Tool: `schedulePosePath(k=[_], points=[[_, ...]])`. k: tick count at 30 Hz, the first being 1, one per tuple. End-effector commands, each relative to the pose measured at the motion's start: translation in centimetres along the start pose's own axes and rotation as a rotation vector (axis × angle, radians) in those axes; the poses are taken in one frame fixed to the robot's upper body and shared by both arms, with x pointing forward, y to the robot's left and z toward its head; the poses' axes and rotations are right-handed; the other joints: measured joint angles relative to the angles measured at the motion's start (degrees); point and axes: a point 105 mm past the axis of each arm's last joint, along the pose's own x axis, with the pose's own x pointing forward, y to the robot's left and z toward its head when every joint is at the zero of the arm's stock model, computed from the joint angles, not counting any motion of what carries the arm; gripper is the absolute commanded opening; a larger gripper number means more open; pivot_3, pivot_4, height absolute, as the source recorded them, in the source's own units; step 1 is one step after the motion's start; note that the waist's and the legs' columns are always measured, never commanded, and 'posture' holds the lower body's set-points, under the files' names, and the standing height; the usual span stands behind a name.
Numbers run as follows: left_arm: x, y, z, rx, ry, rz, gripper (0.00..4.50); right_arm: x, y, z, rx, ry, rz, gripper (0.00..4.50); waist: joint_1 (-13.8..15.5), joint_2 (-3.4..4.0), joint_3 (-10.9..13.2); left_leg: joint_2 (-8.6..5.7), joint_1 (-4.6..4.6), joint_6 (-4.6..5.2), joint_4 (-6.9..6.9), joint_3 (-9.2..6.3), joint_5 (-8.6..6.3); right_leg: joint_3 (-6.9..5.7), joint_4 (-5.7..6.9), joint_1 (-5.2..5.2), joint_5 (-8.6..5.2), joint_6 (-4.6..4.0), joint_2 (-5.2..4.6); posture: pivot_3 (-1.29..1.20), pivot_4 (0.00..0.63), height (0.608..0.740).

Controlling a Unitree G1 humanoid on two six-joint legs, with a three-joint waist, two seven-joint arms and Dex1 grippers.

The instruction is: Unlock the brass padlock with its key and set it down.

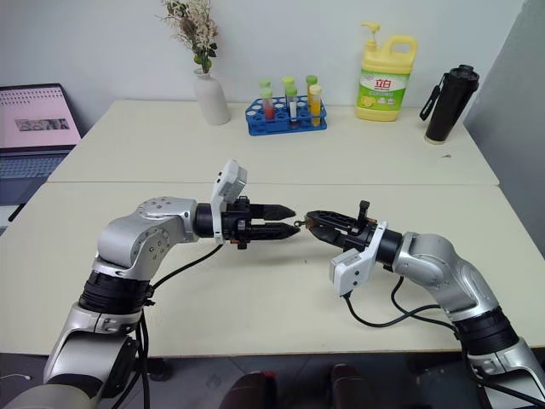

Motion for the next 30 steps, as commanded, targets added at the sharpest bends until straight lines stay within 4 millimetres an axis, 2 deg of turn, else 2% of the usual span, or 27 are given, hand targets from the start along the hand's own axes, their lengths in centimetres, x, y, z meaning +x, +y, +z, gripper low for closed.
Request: schedulePosePath(k=[1,8,13,17,27,30], points=[[0.1,-0.5,1.0,0.021,-0.032,-0.014,2.49,0.0,-1.0,0.3,-0.024,-0.025,-0.024,0.92,0.0,0.00,0.0,0.00,0.00,0.00,0.00,-0.01,0.00,0.00,0.00,0.00,0.00,0.00,0.00,0.00,0.150,0.740],[0.3,-0.6,1.4,0.001,-0.050,-0.023,2.49,0.0,-1.0,0.4,-0.025,-0.028,-0.027,0.92,0.0,0.00,0.0,0.01,0.00,0.00,0.00,0.00,0.00,0.01,0.00,0.00,0.00,0.00,0.00,0.00,0.150,0.740],[0.6,-0.8,1.6,0.001,-0.060,-0.033,1.34,0.0,-1.0,0.4,-0.022,-0.029,-0.028,0.92,0.0,0.00,0.0,0.01,0.00,-0.01,0.00,-0.01,0.00,0.01,0.00,0.00,0.01,-0.01,-0.01,0.00,0.150,0.740],[0.7,-0.8,1.7,0.002,-0.066,-0.031,0.06,0.0,-0.9,0.4,-0.020,-0.028,-0.026,0.92,0.0,0.00,0.0,0.01,0.00,-0.01,0.00,-0.01,0.00,0.02,0.00,0.00,0.01,-0.01,-0.01,0.00,0.150,0.740],[1.1,-1.3,1.9,0.025,-0.076,-0.042,0.00,0.0,-0.5,0.4,-0.005,-0.027,-0.013,0.92,0.0,0.00,0.0,0.01,0.00,-0.01,0.00,-0.02,0.00,0.03,0.01,0.00,0.01,-0.01,-0.01,0.00,0.150,0.740],[0.8,-1.8,1.5,0.103,-0.045,-0.060,0.00,0.0,-0.4,0.4,0.003,-0.028,-0.007,0.92,0.0,0.00,0.0,0.01,0.00,-0.01,0.00,-0.01,0.01,0.03,0.01,0.00,0.01,-0.01,-0.01,0.00,0.150,0.740]])
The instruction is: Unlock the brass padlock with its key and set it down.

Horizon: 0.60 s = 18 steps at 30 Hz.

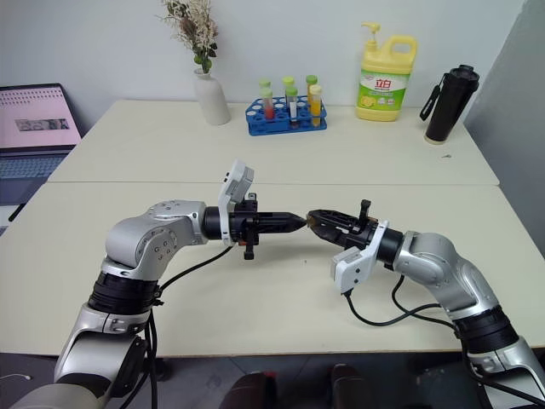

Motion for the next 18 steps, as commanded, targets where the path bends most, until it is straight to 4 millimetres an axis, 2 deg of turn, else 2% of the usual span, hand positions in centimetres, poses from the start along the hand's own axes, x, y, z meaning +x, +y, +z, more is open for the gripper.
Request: schedulePosePath(k=[1,4,8,18], points=[[-0.3,-1.2,1.1,0.142,-0.007,-0.040,0.00,0.0,-0.4,0.7,-0.008,-0.036,-0.006,0.92,0.0,0.00,0.0,0.01,0.00,0.00,0.00,0.00,0.00,0.01,0.00,0.00,0.00,0.00,0.00,0.00,0.150,0.740],[-0.3,-1.5,1.1,0.238,0.007,-0.065,0.00,0.1,-0.4,0.8,-0.009,-0.041,-0.006,0.92,0.0,0.00,0.0,0.01,0.01,0.00,0.00,-0.01,0.00,0.00,0.01,0.00,0.00,0.00,0.00,0.00,0.150,0.740],[0.1,-2.0,1.2,0.474,0.038,-0.094,0.00,0.1,-0.5,0.7,-0.009,-0.044,-0.012,0.92,0.1,0.00,0.0,-0.01,0.00,0.00,0.00,0.02,0.00,0.01,0.00,0.00,0.00,-0.01,0.00,0.00,0.150,0.740],[1.0,-1.8,1.3,0.801,0.059,-0.087,0.00,0.0,-0.5,0.6,0.008,-0.037,-0.018,0.92,0.1,0.00,0.0,-0.02,0.00,0.00,0.00,0.08,0.00,0.02,-0.01,0.01,0.00,-0.01,0.00,0.00,0.150,0.740]])
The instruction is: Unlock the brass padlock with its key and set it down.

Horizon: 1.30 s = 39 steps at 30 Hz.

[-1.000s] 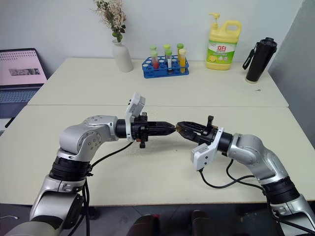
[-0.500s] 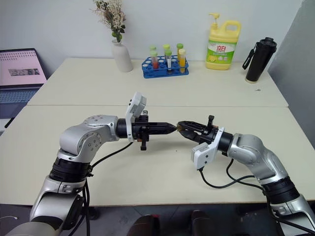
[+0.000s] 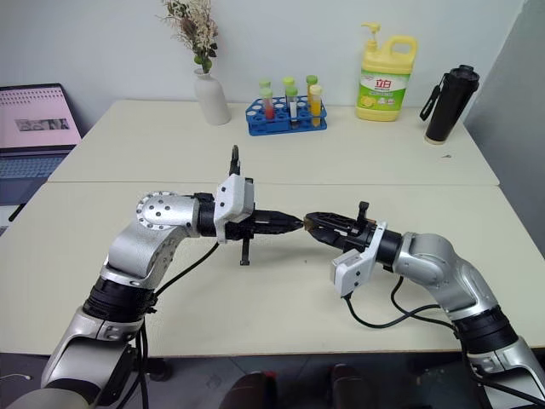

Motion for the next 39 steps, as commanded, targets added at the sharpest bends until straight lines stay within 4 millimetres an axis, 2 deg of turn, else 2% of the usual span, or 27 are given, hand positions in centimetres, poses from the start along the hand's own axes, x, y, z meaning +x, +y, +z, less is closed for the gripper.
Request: schedulePosePath(k=[1,5,8,12,17,19,23,29,34,39], points=[[1.1,-0.3,1.7,0.162,-0.049,-0.046,0.00,0.0,-0.7,0.3,0.000,-0.013,-0.024,0.92,0.0,0.00,0.0,0.00,0.00,0.00,0.00,0.00,0.00,0.00,0.00,0.00,0.00,0.00,0.00,0.00,0.150,0.740],[1.1,-0.1,1.3,0.156,-0.048,-0.031,0.00,0.0,-0.7,0.3,0.001,-0.013,-0.026,0.92,0.0,0.00,0.0,0.00,0.00,0.01,0.00,0.01,0.00,-0.01,0.00,0.00,0.00,0.00,0.00,0.00,0.150,0.740],[1.0,-0.1,1.1,0.028,-0.057,-0.028,0.00,0.1,-0.7,0.3,0.003,-0.014,-0.028,0.92,0.0,0.00,0.0,0.00,0.00,0.01,0.00,0.01,0.00,-0.02,0.00,0.00,0.00,0.00,0.01,0.00,0.150,0.740],[0.9,0.0,0.8,-0.072,-0.045,-0.038,0.90,0.1,-0.8,0.3,0.002,-0.013,-0.029,0.92,0.0,0.00,0.0,0.00,0.00,0.01,0.00,-0.02,0.00,-0.06,0.01,0.00,-0.01,0.01,0.02,0.00,0.150,0.740],[-0.3,1.4,0.2,-0.267,-0.018,0.027,2.47,0.0,-0.7,0.2,0.006,-0.007,-0.025,0.92,0.0,0.00,0.0,0.00,0.00,0.01,0.01,-0.04,0.00,-0.07,0.01,0.00,-0.01,0.01,0.02,0.00,0.150,0.740],[-0.6,1.4,0.6,-0.351,-0.032,0.025,3.07,0.0,-0.7,0.2,0.006,-0.007,-0.025,0.92,-0.2,0.00,0.0,0.01,0.01,0.01,0.00,-0.06,0.00,-0.08,0.02,0.00,-0.01,0.03,0.03,0.00,0.150,0.740],[-0.8,1.2,1.7,-0.460,-0.077,0.014,3.11,0.1,-0.7,0.2,0.006,-0.007,-0.024,0.92,-0.1,0.00,0.0,0.02,0.00,0.01,0.00,-0.10,0.00,-0.08,0.02,0.00,-0.01,0.02,0.03,0.00,0.150,0.740],[-0.6,0.7,2.1,-0.579,-0.078,0.006,3.11,0.3,-0.8,0.3,0.000,-0.019,-0.025,0.92,-0.1,0.00,0.0,0.02,0.00,0.00,0.01,-0.11,0.00,-0.05,0.03,0.00,-0.01,0.02,0.01,0.00,0.150,0.740],[0.0,0.1,1.1,-0.512,-0.015,0.015,3.11,0.4,-0.9,0.5,-0.002,-0.025,-0.029,0.92,0.0,0.00,0.0,0.02,0.01,-0.01,0.01,-0.11,0.01,-0.03,0.03,0.00,0.00,0.01,0.00,0.00,0.150,0.740],[0.5,0.3,1.0,-0.510,-0.025,0.023,3.11,0.4,-1.1,0.7,-0.010,-0.035,-0.031,0.92,0.0,0.00,0.0,0.02,0.00,-0.01,0.01,-0.10,0.01,-0.02,0.03,0.00,0.00,0.01,0.00,0.00,0.150,0.740]])
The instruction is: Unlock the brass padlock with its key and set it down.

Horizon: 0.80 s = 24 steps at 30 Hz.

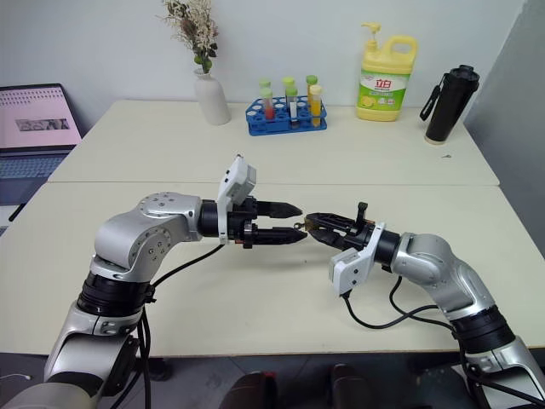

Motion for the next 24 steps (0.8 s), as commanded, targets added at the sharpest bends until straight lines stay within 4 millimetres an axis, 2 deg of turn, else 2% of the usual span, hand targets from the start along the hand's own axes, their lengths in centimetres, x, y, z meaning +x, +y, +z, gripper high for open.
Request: schedulePosePath(k=[1,9,18,19,24], points=[[0.1,0.0,0.9,0.053,-0.018,0.005,3.11,0.1,-1.5,1.0,-0.035,-0.048,-0.043,0.92,0.0,0.00,0.0,0.00,0.00,0.00,0.00,0.00,0.00,0.00,0.00,0.00,0.00,0.00,0.00,0.00,0.150,0.740],[0.8,-0.1,0.7,0.049,-0.021,-0.008,3.11,0.2,-1.5,1.1,-0.034,-0.053,-0.043,0.92,0.0,0.00,0.0,-0.02,0.00,0.00,0.00,0.01,0.00,0.00,0.00,0.00,0.00,0.00,-0.01,0.00,0.150,0.740],[1.2,0.0,0.6,0.042,-0.028,-0.010,0.29,0.3,-1.5,1.4,-0.040,-0.063,-0.042,0.92,0.0,0.00,0.0,-0.01,0.00,0.00,0.00,0.01,0.00,0.00,0.00,0.00,0.00,0.00,0.00,0.00,0.150,0.740],[1.2,-0.1,0.6,0.043,-0.028,-0.011,0.16,0.3,-1.5,1.4,-0.040,-0.064,-0.043,0.92,0.0,0.00,0.0,-0.01,0.00,0.00,0.00,0.00,0.00,0.00,0.00,0.00,0.00,0.00,0.00,0.00,0.150,0.740],[1.3,-0.1,0.6,0.046,-0.027,-0.013,0.16,0.3,-1.5,1.5,-0.037,-0.067,-0.041,0.92,0.0,0.00,0.0,-0.01,0.00,0.00,0.00,0.01,0.00,0.00,0.00,0.00,0.00,0.00,0.00,0.00,0.150,0.740]])
